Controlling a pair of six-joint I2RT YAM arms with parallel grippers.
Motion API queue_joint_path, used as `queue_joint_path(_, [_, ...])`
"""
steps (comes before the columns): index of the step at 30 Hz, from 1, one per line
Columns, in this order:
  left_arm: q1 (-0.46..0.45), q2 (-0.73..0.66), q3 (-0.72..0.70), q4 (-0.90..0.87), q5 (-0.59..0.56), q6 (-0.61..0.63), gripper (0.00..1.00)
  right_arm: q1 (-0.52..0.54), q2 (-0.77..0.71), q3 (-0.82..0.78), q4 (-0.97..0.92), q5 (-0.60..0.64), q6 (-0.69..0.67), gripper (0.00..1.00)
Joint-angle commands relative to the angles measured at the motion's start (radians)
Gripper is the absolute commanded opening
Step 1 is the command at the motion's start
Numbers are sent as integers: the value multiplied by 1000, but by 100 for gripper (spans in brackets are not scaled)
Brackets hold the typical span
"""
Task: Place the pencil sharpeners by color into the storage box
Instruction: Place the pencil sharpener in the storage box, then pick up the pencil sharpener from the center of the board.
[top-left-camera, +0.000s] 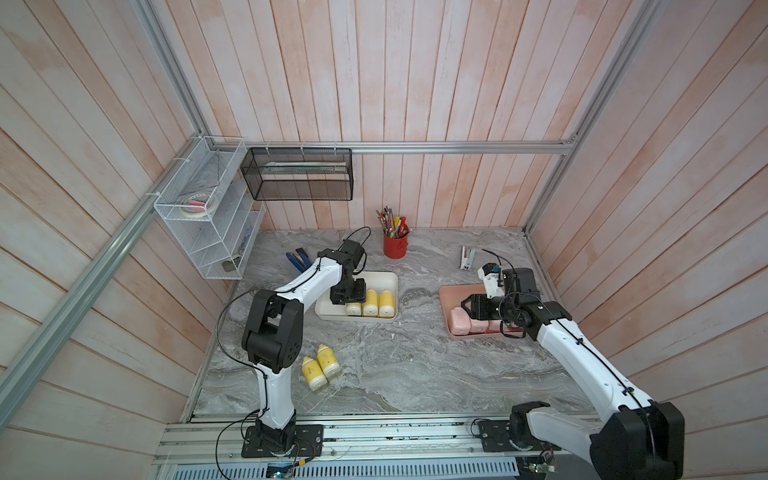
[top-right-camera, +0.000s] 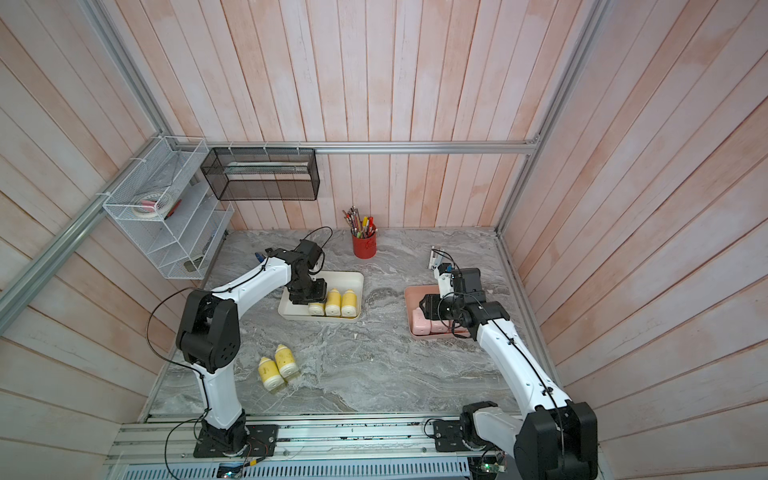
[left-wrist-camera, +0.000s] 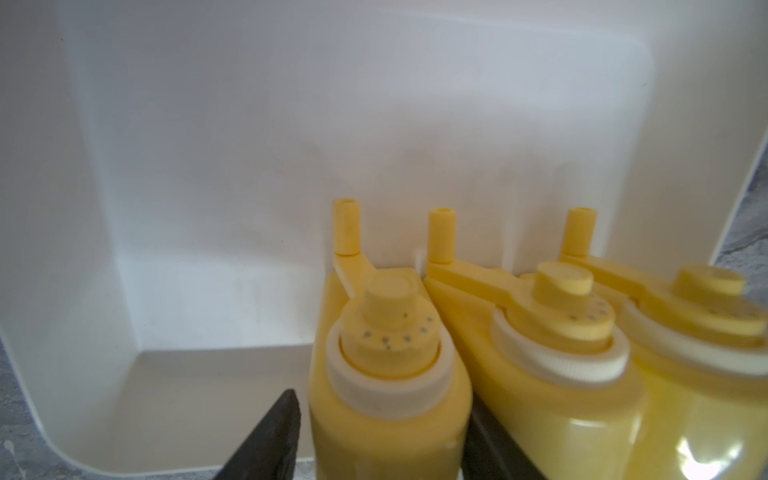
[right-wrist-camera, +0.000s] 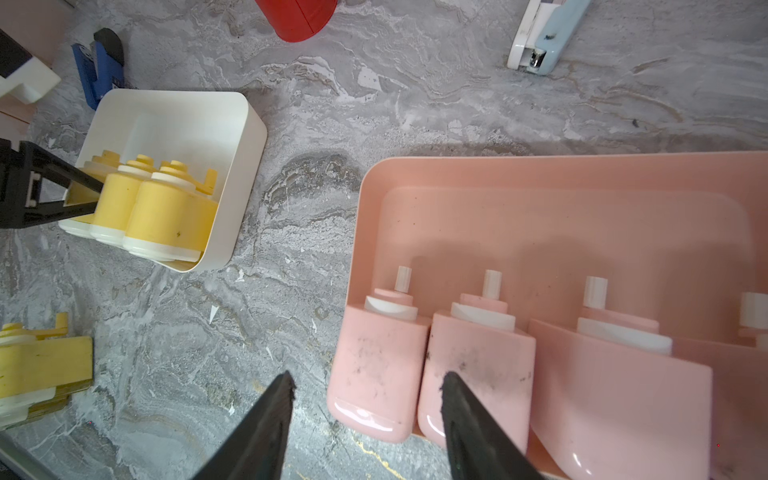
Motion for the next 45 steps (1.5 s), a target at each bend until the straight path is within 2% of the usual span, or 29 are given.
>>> queue_joint_path(1, [4, 4, 13, -3, -7, 1, 63, -3, 6, -9, 2, -3, -13, 60])
queue_joint_path(11, [4, -52, 112, -73, -39, -5, 64, -3, 3, -13, 5, -5, -11, 60])
queue_joint_path(19, [-2, -181, 150, -154, -64, -19, 65, -2, -8, -11, 4, -10, -10, 60])
queue_joint_path(25, [-15, -390, -9, -183, -73, -95, 66, -1, -15, -9, 4, -16, -8, 60])
queue_joint_path(32, [-77, -645, -280, -188, -85, -291, 66, 5, -12, -6, 3, -25, -4, 60])
queue_joint_path(37, [-135, -751, -419, -190, -94, -419, 66, 17, -11, -4, 1, -37, -4, 60])
queue_joint_path(45, [-149, -831, -562, -186, -102, -528, 66, 33, -37, -3, 0, -37, -2, 60])
